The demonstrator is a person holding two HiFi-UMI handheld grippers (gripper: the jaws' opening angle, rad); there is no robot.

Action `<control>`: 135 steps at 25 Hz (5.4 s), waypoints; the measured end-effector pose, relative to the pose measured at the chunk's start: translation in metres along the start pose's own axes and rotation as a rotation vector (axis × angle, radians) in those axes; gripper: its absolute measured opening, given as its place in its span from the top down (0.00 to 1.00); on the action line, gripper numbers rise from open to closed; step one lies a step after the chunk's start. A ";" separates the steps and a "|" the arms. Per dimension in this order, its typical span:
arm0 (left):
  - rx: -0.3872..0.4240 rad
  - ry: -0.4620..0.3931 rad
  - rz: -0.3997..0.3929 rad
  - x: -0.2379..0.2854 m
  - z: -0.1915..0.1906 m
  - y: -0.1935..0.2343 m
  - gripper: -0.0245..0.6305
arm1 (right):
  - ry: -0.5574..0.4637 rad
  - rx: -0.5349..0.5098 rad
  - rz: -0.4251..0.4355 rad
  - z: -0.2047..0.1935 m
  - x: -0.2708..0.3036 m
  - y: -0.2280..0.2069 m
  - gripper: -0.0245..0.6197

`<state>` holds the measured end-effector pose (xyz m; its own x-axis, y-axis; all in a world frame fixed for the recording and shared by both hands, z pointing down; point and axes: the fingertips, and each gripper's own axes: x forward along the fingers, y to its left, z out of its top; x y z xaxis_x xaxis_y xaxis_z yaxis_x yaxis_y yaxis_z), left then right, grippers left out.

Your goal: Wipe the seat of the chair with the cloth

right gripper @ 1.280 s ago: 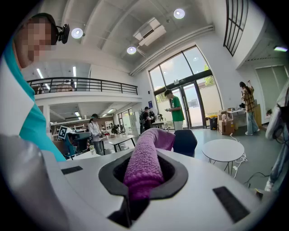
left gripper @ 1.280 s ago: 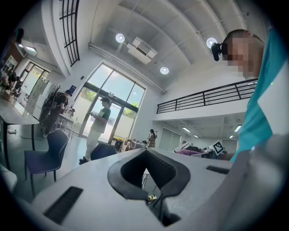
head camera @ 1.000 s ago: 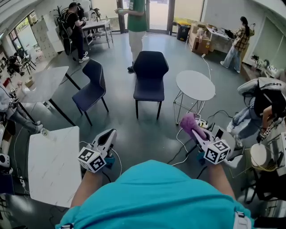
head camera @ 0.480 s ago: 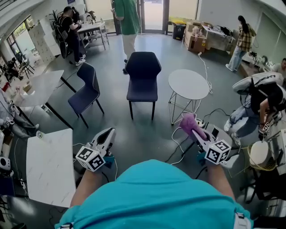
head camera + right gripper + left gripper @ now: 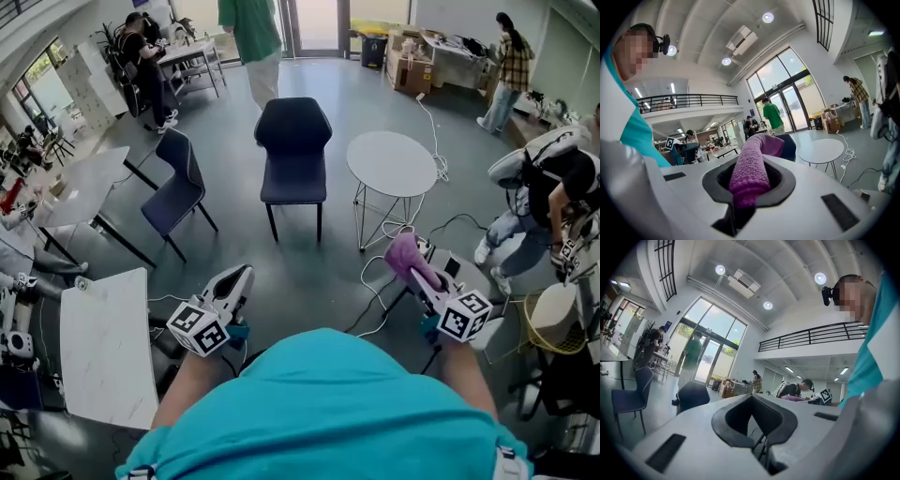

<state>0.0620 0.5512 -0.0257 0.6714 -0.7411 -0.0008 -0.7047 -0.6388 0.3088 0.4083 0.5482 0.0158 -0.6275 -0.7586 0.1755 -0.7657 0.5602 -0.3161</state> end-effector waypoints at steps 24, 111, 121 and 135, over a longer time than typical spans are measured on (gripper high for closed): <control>-0.061 0.016 -0.125 0.061 0.065 0.326 0.97 | 0.014 -0.040 -0.085 0.060 0.315 0.039 0.88; -0.029 0.073 0.037 0.335 -0.367 0.814 0.97 | 0.538 -0.909 0.059 -0.346 1.243 -0.397 0.88; -0.038 0.059 0.028 0.355 -0.365 0.819 0.97 | 0.557 -0.898 0.060 -0.345 1.234 -0.404 0.88; -0.034 0.059 -0.005 0.364 -0.352 0.818 0.97 | 0.564 -0.886 0.053 -0.342 1.228 -0.410 0.88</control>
<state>-0.1895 -0.1683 0.5619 0.6881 -0.7236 0.0530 -0.6935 -0.6345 0.3413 -0.0968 -0.4987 0.6802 -0.4635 -0.5887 0.6623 -0.4218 0.8039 0.4193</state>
